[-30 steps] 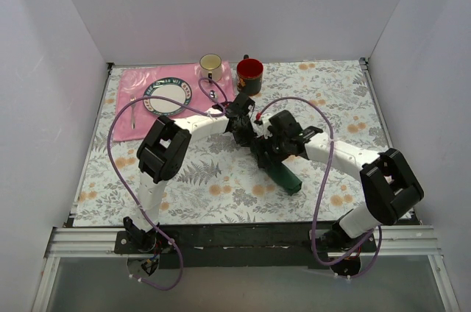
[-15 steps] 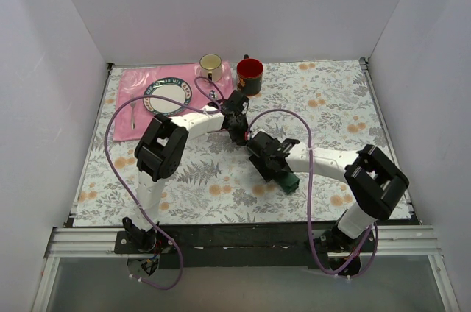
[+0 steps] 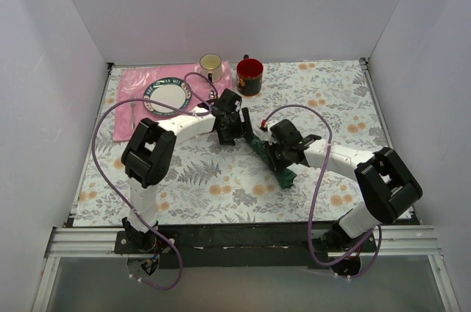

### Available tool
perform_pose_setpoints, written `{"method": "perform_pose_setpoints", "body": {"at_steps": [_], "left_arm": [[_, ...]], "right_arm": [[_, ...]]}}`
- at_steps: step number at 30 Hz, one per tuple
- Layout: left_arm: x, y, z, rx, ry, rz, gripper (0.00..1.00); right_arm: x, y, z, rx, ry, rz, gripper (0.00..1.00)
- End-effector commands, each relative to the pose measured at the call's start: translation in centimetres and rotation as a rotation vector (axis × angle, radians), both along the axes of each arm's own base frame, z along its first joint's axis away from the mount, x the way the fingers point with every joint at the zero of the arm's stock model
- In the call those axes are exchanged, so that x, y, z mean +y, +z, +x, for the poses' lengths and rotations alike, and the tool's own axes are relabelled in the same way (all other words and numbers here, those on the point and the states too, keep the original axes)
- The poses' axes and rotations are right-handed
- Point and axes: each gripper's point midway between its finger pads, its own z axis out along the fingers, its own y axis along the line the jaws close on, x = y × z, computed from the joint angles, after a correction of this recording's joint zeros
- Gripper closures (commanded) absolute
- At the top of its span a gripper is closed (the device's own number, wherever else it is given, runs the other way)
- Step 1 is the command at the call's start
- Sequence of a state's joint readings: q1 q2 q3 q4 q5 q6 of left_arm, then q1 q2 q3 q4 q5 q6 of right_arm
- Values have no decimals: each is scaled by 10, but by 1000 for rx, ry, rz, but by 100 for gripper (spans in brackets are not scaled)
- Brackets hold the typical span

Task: Fold the napkin, place the utensils inside, and roll it up
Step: Roll the napkin with the utensil

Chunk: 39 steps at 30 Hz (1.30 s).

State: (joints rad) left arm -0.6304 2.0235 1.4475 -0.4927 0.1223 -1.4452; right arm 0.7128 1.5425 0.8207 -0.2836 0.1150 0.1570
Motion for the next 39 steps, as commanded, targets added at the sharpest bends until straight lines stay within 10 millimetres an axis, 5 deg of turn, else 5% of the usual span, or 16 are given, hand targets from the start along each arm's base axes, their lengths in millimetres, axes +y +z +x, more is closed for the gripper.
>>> {"method": "perform_pose_setpoints", "body": {"at_steps": [1, 6, 11, 16, 29, 36, 39], "left_arm": [[22, 65, 8, -183, 22, -16, 24], [5, 113, -6, -283, -43, -225, 31], [-30, 118, -28, -211, -188, -432, 37], [-62, 91, -32, -113, -274, -590, 50], [-64, 37, -24, -128, -233, -553, 53], [-58, 14, -23, -88, -212, -496, 53], [-59, 13, -23, -76, -214, -497, 53]], "right_arm": [[12, -13, -14, 181, 10, 287, 76], [16, -6, -13, 316, 0, 558, 77], [15, -5, -17, 450, -25, 760, 77], [8, -13, -15, 486, -89, 803, 76], [-7, -28, -15, 471, -146, 716, 69], [-19, -7, 1, 345, -153, 556, 37], [-25, 8, 13, 283, -150, 477, 30]]}}
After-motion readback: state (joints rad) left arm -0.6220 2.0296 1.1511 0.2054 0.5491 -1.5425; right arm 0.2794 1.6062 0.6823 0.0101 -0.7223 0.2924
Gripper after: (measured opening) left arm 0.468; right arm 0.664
